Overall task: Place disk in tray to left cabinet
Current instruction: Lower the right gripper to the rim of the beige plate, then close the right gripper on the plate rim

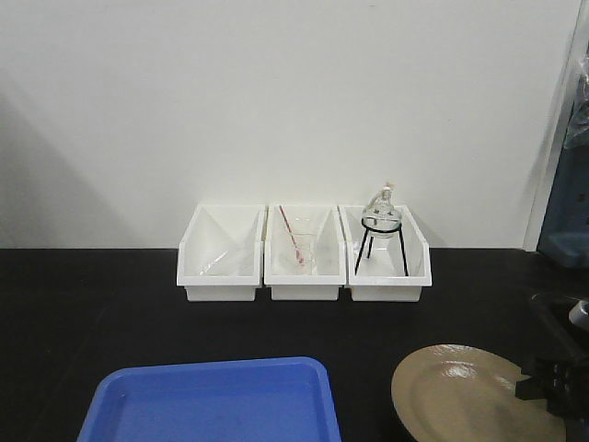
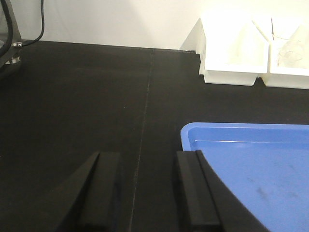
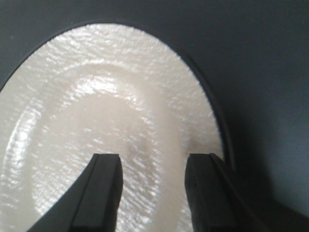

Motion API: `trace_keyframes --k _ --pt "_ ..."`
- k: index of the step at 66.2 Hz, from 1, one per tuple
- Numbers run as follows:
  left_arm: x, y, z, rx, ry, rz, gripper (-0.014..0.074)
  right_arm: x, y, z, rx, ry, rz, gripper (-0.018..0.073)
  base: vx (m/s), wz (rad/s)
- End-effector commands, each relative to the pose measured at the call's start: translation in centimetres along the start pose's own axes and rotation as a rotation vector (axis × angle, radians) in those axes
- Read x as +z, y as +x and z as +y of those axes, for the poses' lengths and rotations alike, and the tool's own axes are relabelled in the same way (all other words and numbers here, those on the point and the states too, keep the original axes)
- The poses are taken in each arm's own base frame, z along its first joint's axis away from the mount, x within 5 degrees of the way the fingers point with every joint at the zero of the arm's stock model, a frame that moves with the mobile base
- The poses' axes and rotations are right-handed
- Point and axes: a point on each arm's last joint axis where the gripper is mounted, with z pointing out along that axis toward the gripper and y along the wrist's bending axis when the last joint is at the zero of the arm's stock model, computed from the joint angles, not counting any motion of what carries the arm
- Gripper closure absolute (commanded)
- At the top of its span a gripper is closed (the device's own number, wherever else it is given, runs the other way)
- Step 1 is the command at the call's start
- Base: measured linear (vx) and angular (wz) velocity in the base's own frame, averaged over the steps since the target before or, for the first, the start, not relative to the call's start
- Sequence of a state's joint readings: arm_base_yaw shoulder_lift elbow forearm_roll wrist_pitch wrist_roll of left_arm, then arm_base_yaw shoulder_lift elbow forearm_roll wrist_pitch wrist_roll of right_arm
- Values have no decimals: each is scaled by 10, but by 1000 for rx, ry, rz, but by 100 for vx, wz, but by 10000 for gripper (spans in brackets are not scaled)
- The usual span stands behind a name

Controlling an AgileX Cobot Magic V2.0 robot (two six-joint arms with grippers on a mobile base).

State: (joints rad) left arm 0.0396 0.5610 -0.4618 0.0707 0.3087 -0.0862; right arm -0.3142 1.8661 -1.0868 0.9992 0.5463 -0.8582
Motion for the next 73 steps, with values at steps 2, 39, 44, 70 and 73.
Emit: trace_keyframes --k 2,39,44,70,73 --pt "-2 -17 -1 -6 7 -101 195 -20 -18 3 0 12 -93 161 0 0" --pt "-2 -17 -1 -6 7 -101 195 -34 -47 9 -30 36 -142 161 0 0" --pt "-2 -17 -1 -6 7 -101 195 -38 -55 11 -64 42 -159 161 0 0" --pt "-2 -17 -1 -6 7 -101 195 -38 -52 -7 -71 241 -43 161 0 0" --pt "-2 -17 -1 -6 7 -101 195 -34 -49 -9 -50 234 -21 161 0 0"
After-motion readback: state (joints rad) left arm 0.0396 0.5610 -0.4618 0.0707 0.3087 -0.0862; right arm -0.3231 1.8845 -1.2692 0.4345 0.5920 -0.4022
